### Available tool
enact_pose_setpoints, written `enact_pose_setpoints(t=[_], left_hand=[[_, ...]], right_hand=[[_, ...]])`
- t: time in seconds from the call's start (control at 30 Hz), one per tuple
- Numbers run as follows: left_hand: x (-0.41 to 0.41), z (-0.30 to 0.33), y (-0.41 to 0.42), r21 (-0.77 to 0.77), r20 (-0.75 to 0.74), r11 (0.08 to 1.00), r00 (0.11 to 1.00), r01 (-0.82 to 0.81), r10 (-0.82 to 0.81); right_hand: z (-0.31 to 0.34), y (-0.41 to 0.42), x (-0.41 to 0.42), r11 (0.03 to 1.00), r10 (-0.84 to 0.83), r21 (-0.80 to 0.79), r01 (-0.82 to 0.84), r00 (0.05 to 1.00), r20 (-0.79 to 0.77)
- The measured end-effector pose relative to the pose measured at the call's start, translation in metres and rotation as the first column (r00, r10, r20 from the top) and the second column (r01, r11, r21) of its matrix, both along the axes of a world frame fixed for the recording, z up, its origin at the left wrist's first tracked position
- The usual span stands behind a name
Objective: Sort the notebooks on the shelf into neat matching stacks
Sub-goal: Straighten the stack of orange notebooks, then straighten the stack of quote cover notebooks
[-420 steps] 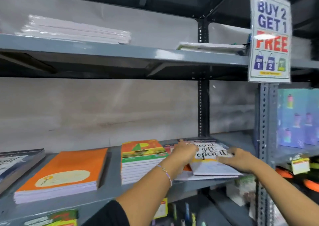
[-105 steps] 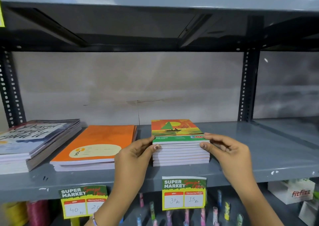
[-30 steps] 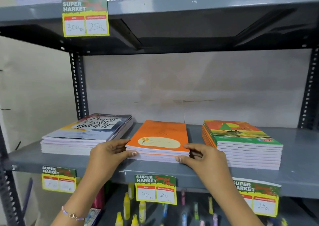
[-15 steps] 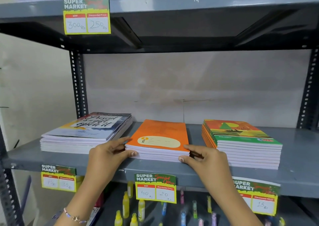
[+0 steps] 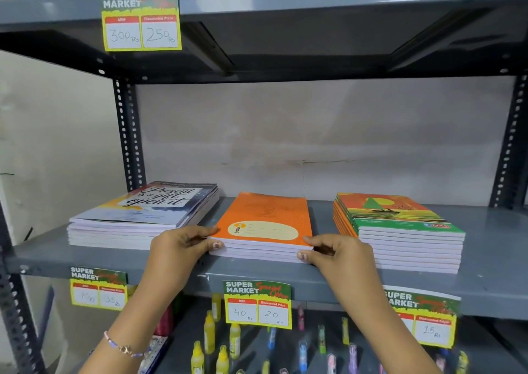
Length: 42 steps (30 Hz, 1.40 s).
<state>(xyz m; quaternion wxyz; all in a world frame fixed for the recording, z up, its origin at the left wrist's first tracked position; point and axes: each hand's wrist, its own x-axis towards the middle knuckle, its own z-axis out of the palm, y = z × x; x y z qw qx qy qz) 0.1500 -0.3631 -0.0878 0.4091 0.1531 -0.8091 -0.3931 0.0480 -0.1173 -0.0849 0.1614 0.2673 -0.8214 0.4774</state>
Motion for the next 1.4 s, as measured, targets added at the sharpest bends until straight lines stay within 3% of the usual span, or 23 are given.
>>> enact_pose_setpoints(t=[0.13, 0.23, 0.3, 0.37, 0.43, 0.47, 0.57, 0.63, 0.73, 0.87, 1.1, 1.4], left_hand=[[0.007, 0.003, 0.004, -0.094, 0.028, 0.996, 1.000, -0.008, 0.010], [0.030, -0.001, -0.004, -0.115, -0.062, 0.993, 0.998, -0.040, 0.033], [0.051, 0.000, -0.022, -0.012, -0.210, 0.992, 0.970, -0.129, 0.124], [0.071, 0.004, -0.051, 0.053, -0.305, 0.965, 0.916, -0.256, 0.260], [0.090, 0.010, -0.092, 0.023, -0.270, 0.933, 0.897, -0.358, 0.351], [0.097, 0.014, -0.113, -0.012, -0.176, 0.921, 0.907, -0.390, 0.382], [0.103, 0.021, -0.165, 0.062, 0.095, 0.949, 0.948, -0.310, 0.304], [0.099, 0.022, -0.184, 0.143, 0.134, 0.967, 0.972, -0.209, 0.191], [0.097, 0.024, -0.198, 0.174, 0.107, 0.981, 0.992, -0.084, 0.066], [0.100, 0.015, -0.209, 0.234, 0.047, 0.970, 0.996, 0.060, -0.073], [0.099, 0.007, -0.225, 0.320, -0.053, 0.945, 0.997, 0.062, -0.048], [0.100, 0.011, -0.226, 0.273, -0.007, 0.961, 0.999, 0.034, -0.034]], right_hand=[[0.007, -0.002, 0.006, 0.988, -0.039, 0.145, 0.044, 0.998, -0.041], [0.013, -0.006, 0.019, 0.936, -0.088, 0.327, 0.127, 0.988, -0.130], [0.018, -0.019, 0.040, 0.964, -0.061, 0.238, 0.116, 0.972, -0.226], [0.023, -0.045, 0.063, 0.999, 0.037, 0.015, -0.034, 0.961, -0.275], [0.026, -0.088, 0.081, 0.962, 0.226, -0.124, -0.244, 0.964, -0.142], [0.028, -0.113, 0.086, 0.941, 0.309, -0.122, -0.315, 0.949, -0.066], [0.023, -0.180, 0.084, 0.922, 0.388, 0.011, -0.388, 0.921, -0.037], [0.023, -0.209, 0.080, 0.936, 0.343, 0.077, -0.343, 0.939, 0.013], [0.019, -0.222, 0.078, 0.956, 0.276, 0.087, -0.280, 0.959, 0.060], [0.008, -0.224, 0.073, 0.977, 0.179, 0.118, -0.178, 0.984, 0.002], [0.001, -0.228, 0.076, 0.986, 0.152, 0.075, -0.147, 0.986, -0.071], [0.004, -0.224, 0.073, 0.984, 0.175, 0.001, -0.176, 0.979, -0.109]])
